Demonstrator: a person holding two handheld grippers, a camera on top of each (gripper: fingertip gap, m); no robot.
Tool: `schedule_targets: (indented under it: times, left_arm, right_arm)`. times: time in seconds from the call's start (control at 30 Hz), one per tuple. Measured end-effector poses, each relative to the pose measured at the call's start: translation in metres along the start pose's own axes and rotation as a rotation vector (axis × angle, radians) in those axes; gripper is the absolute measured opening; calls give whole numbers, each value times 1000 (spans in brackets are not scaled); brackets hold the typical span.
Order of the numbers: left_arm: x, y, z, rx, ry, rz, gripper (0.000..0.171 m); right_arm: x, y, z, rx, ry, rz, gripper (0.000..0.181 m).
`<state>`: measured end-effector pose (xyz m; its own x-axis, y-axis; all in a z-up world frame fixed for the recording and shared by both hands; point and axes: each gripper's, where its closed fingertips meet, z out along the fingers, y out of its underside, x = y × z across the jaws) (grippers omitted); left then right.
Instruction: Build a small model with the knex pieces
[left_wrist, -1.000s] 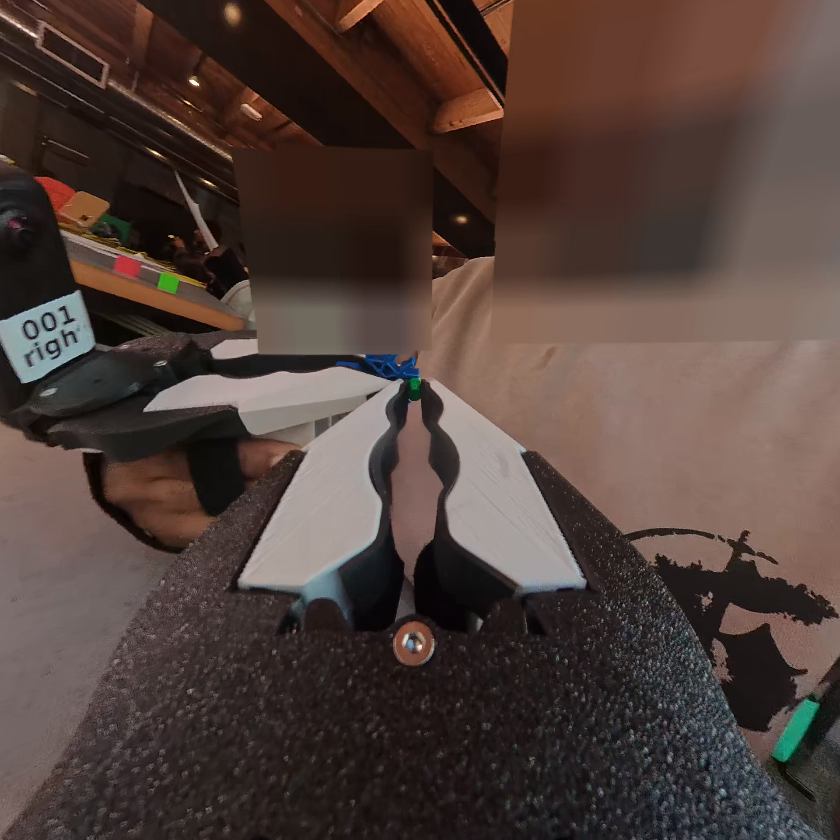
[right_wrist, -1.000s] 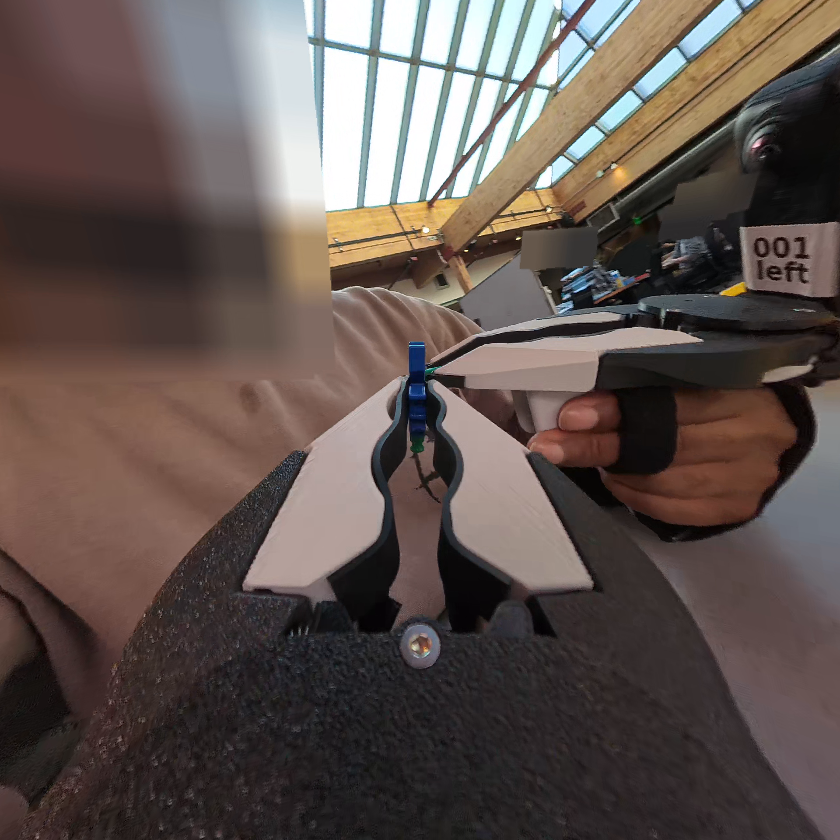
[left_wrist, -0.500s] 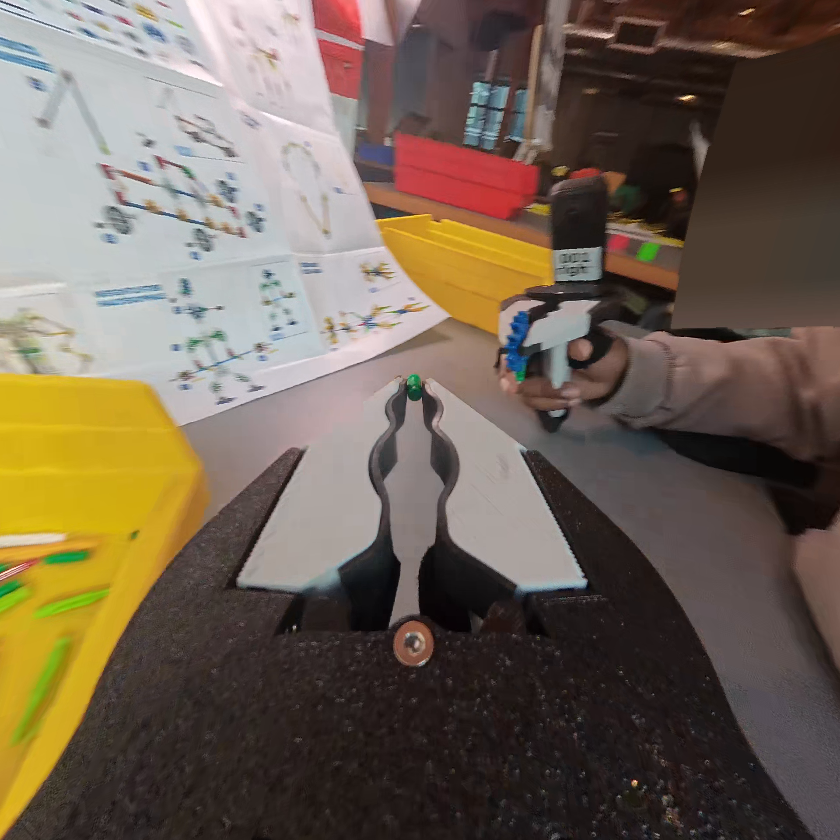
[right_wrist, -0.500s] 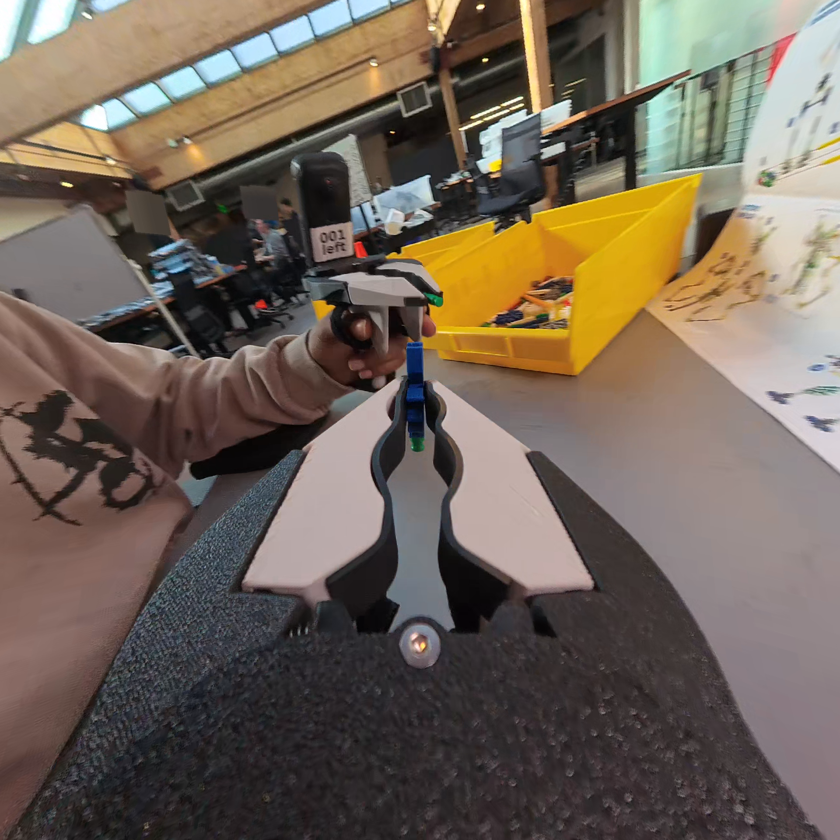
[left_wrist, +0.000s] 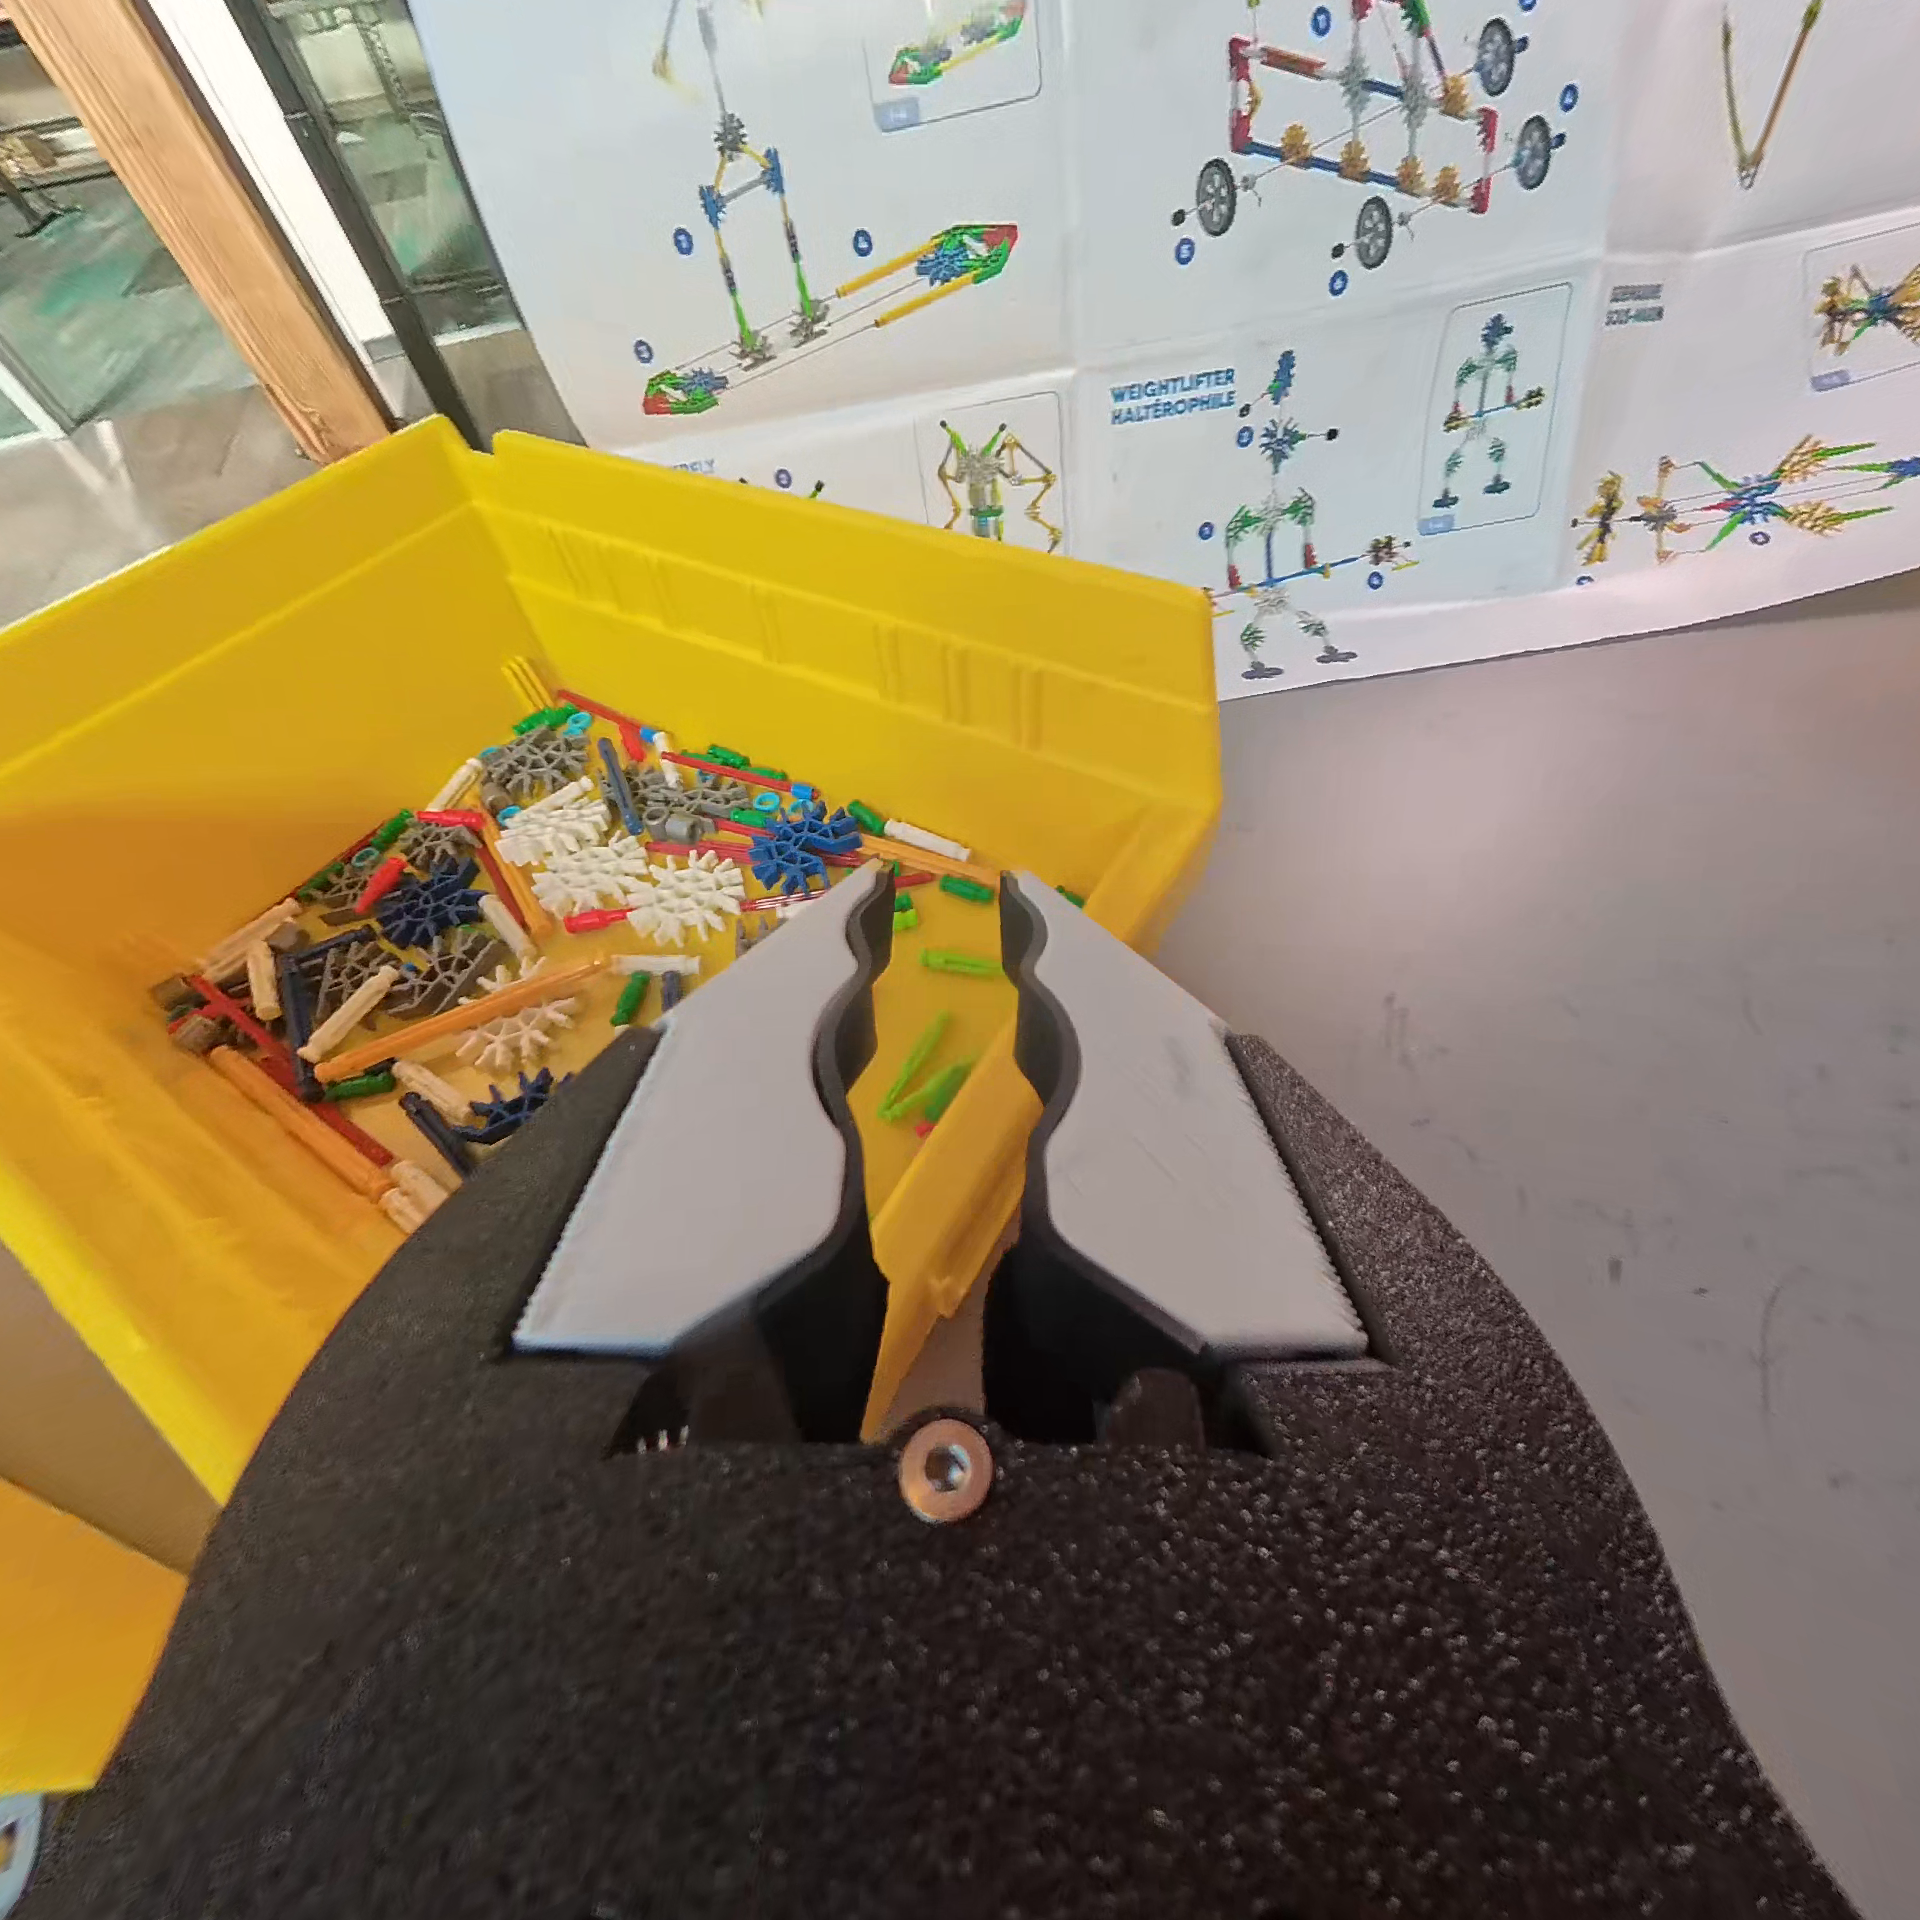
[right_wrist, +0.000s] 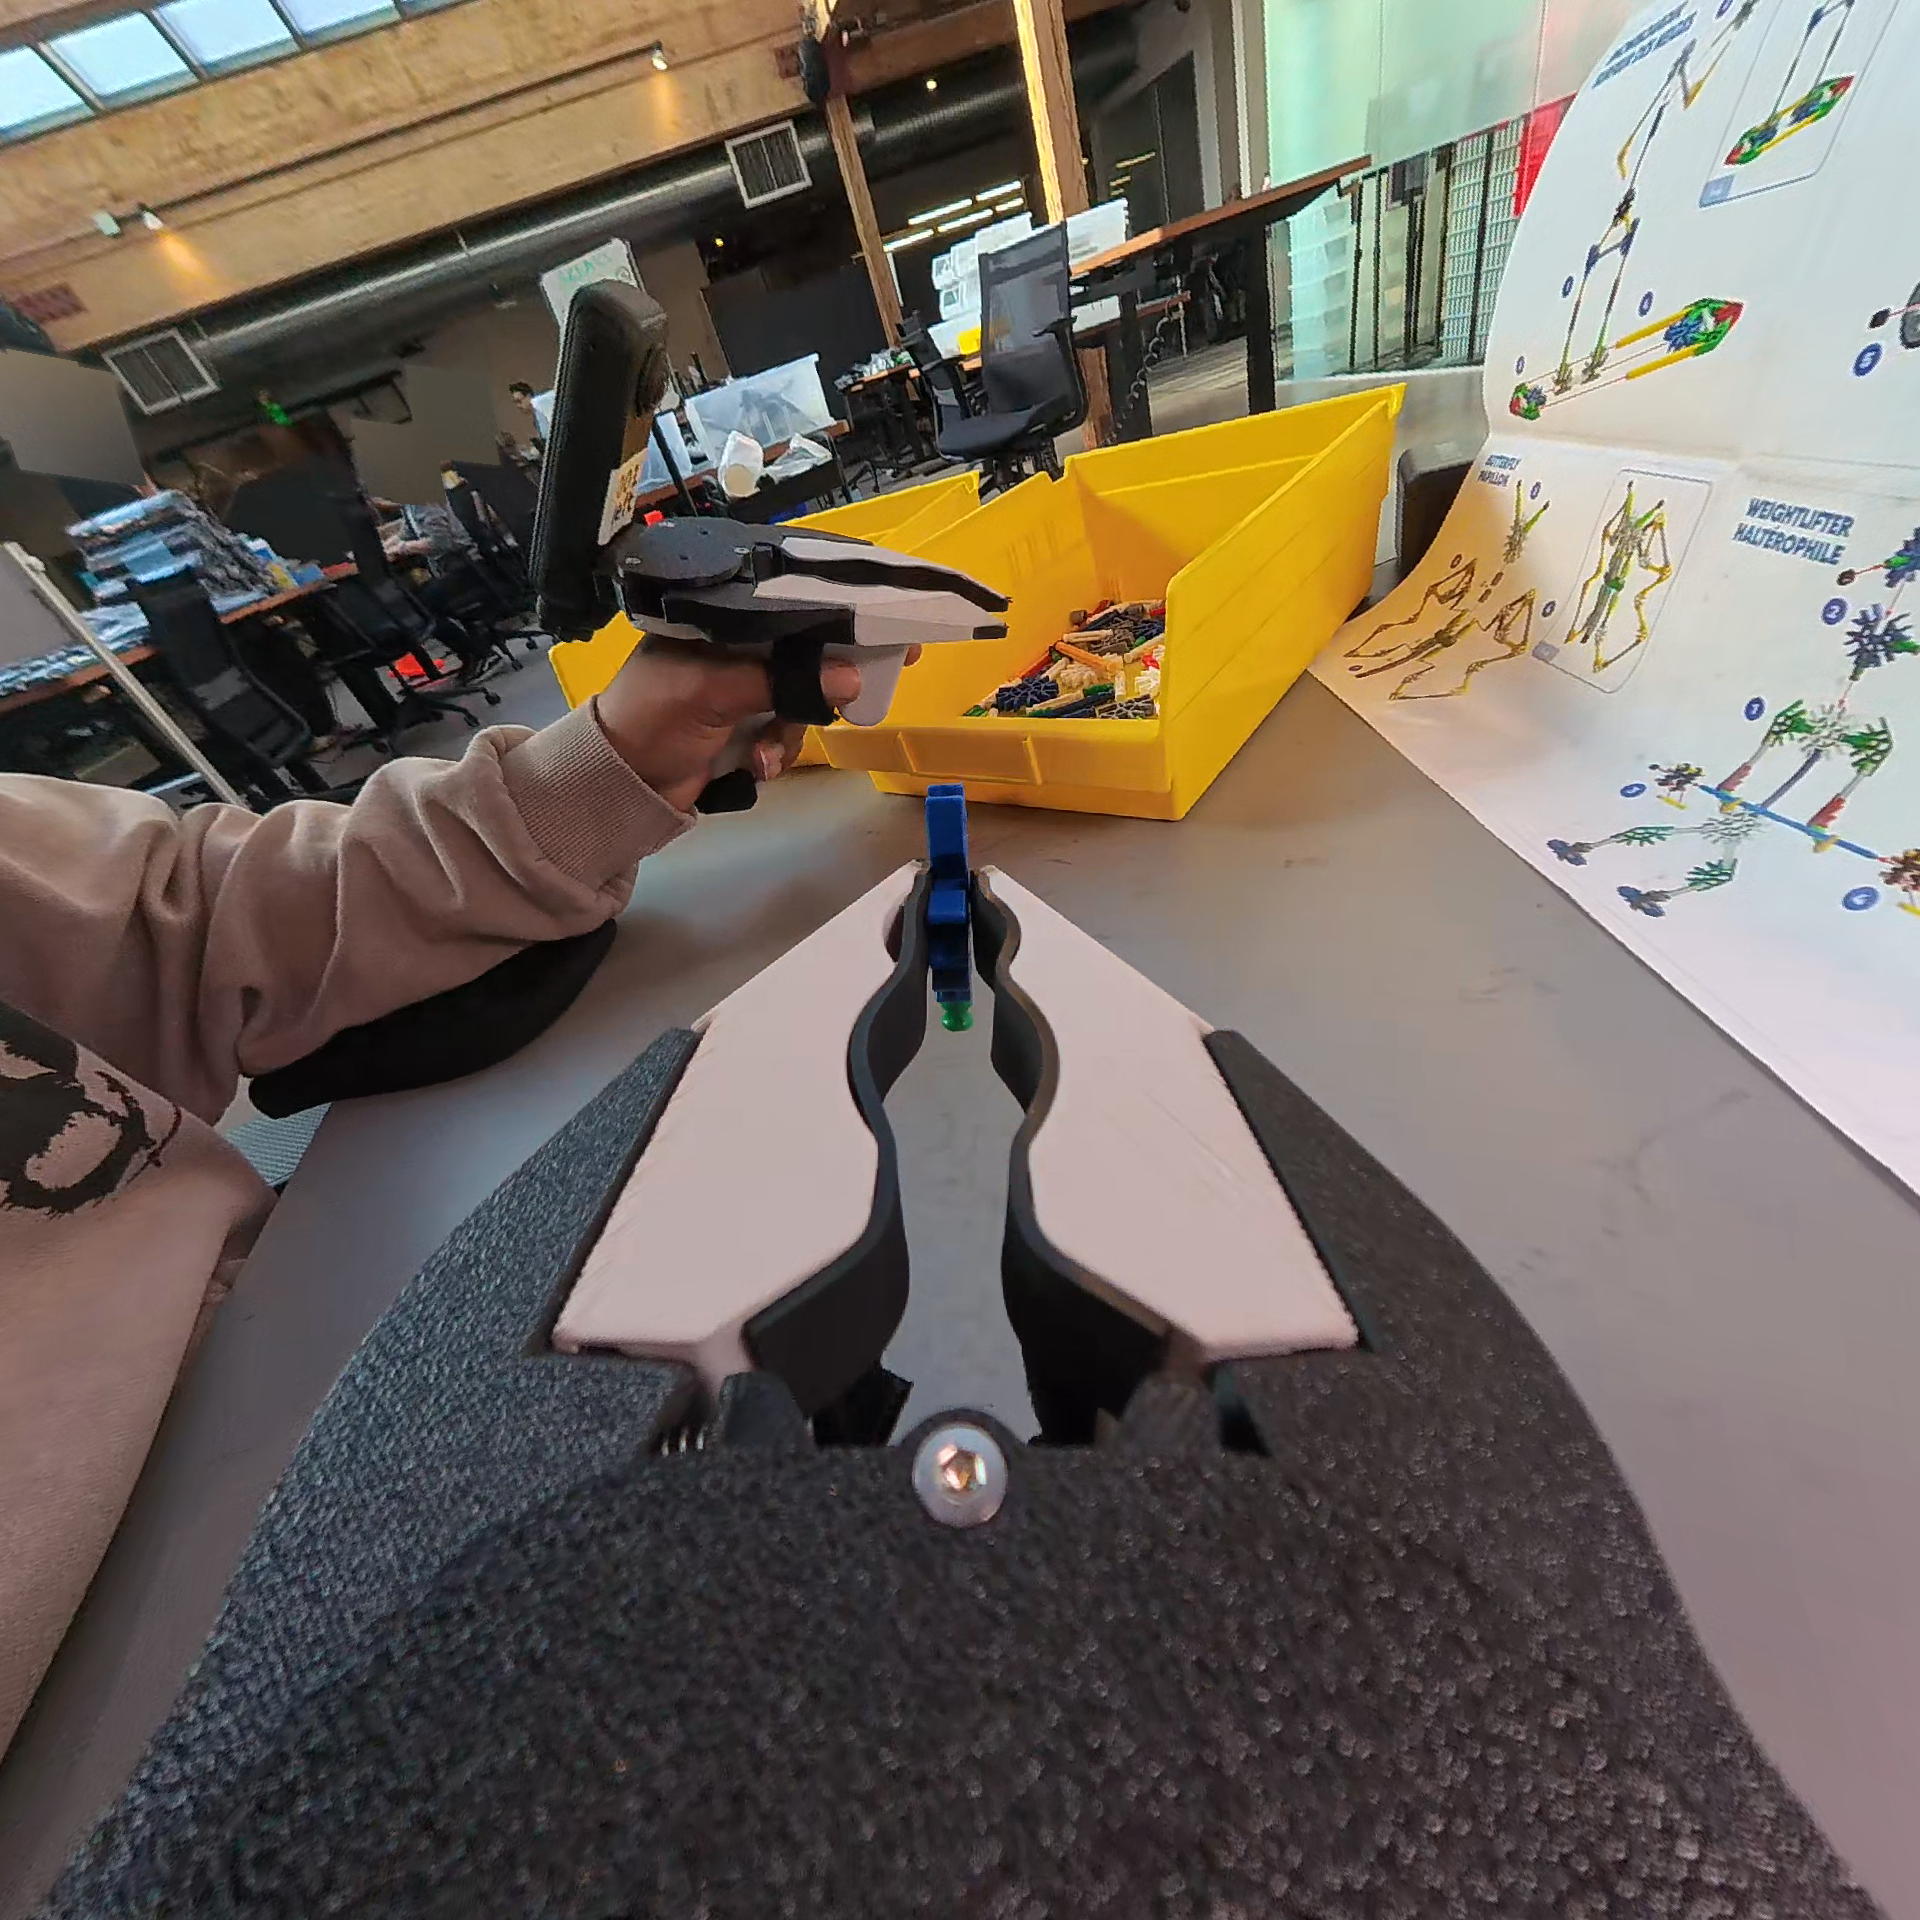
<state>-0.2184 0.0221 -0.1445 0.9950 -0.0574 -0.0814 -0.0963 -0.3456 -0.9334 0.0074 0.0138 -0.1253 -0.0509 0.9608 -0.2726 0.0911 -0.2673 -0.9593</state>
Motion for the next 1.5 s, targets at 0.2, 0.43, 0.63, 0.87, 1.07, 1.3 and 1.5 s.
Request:
schedule_targets:
  times: [0.2, 0.43, 0.63, 0.87, 1.07, 1.3, 1.5]
  left_arm:
    - [127, -19, -23, 100, 675, -129, 22]
    - [223, -11, -45, 14, 1075, -293, 22]
    - [229, -24, -49, 52, 1128, -451, 10]
    - [216, -33, -58, 101, 1142, -414, 5]
    - [209, -37, -69, 129, 1173, -386, 5]
    - [201, -44, -68, 180, 1143, -420, 5]
    - [198, -46, -65, 208, 1143, -476, 4]
  right_arm:
    - [-12, 2, 5, 2, -66, 37, 4]
    - [-32, -2, 12, 87, -226, 241, 4]
    - [-42, -5, 23, 153, -277, 342, 3]
    - [-42, -14, 17, 186, -293, 319, 3]
    - [-55, 2, 15, 37, -322, 154, 4]
    - [-53, -1, 15, 74, -309, 193, 8]
    - [-54, -1, 24, 99, -277, 202, 12]
